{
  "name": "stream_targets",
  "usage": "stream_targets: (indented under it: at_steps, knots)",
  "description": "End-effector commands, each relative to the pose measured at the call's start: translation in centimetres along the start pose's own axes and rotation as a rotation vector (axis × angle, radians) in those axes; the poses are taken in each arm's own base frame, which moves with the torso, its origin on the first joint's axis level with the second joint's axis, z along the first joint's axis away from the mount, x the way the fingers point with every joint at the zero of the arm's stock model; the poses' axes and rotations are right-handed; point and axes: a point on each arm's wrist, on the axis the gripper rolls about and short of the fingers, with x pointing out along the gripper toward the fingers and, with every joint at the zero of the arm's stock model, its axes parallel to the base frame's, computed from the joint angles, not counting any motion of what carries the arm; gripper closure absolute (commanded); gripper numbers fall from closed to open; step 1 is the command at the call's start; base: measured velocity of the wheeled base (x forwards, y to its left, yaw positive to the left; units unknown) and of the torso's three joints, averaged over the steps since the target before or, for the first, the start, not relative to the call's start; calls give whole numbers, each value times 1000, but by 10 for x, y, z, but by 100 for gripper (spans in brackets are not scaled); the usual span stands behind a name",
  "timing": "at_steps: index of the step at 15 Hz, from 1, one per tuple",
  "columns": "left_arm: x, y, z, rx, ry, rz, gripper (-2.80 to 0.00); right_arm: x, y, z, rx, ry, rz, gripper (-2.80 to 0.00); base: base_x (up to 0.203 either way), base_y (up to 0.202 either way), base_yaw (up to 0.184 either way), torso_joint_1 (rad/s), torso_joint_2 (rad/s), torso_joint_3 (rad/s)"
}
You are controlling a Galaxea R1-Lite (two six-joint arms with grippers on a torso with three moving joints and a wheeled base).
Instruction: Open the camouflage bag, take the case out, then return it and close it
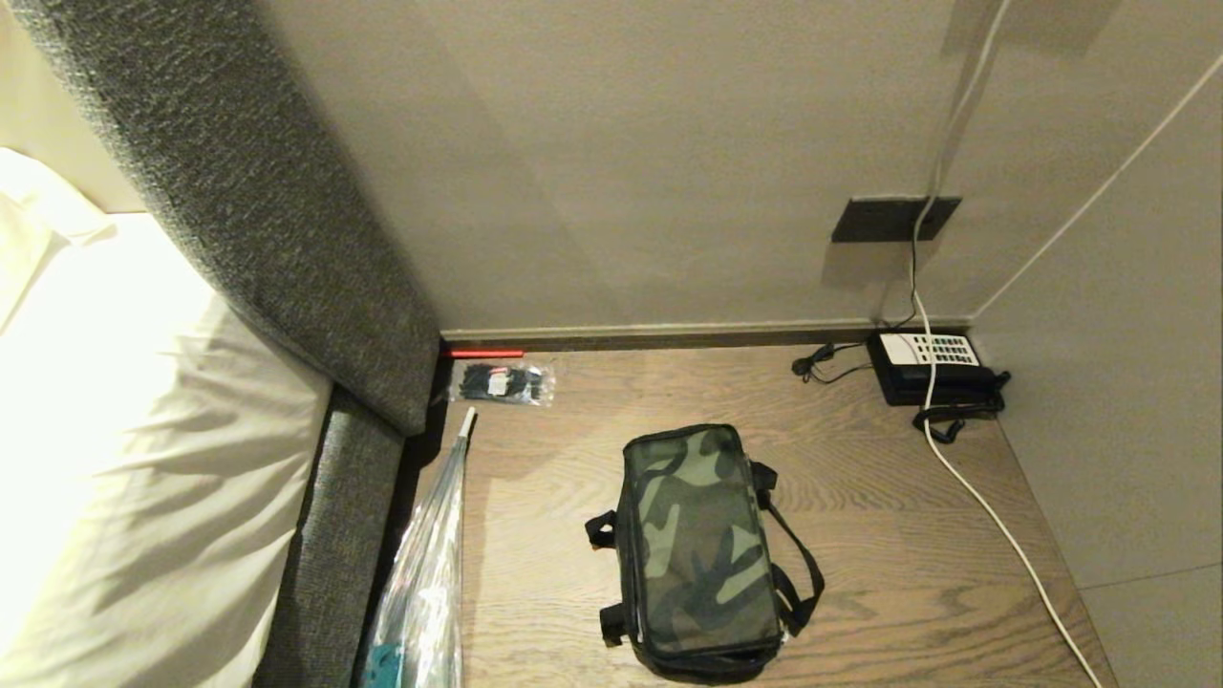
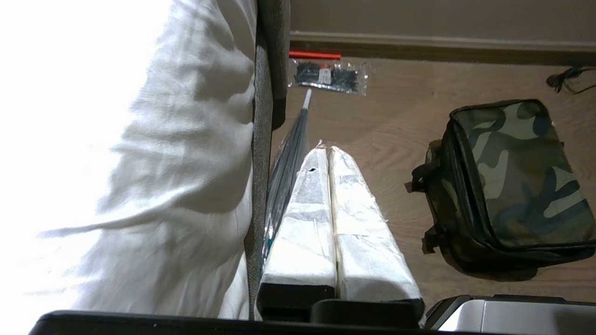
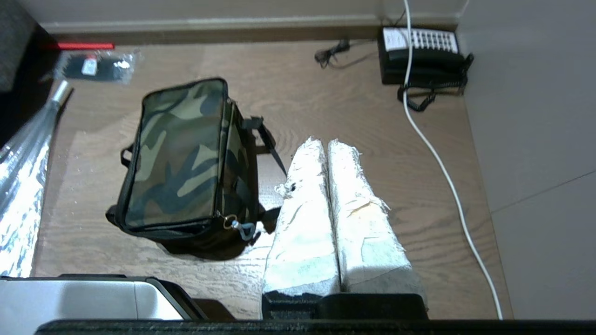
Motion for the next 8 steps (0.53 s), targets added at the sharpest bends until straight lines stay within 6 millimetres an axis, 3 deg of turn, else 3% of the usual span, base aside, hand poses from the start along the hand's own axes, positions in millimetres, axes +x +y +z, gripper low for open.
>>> stream_targets:
  at_steps: [1, 8]
  knots:
    - [0, 0, 0, 0, -2, 1, 0, -1, 0, -2, 0, -16, 0, 0, 0, 0, 0, 2, 2, 201]
    - [0, 0, 0, -2, 0, 1, 0, -1, 0, -3, 0, -15, 0, 0, 0, 0, 0, 0, 2, 201]
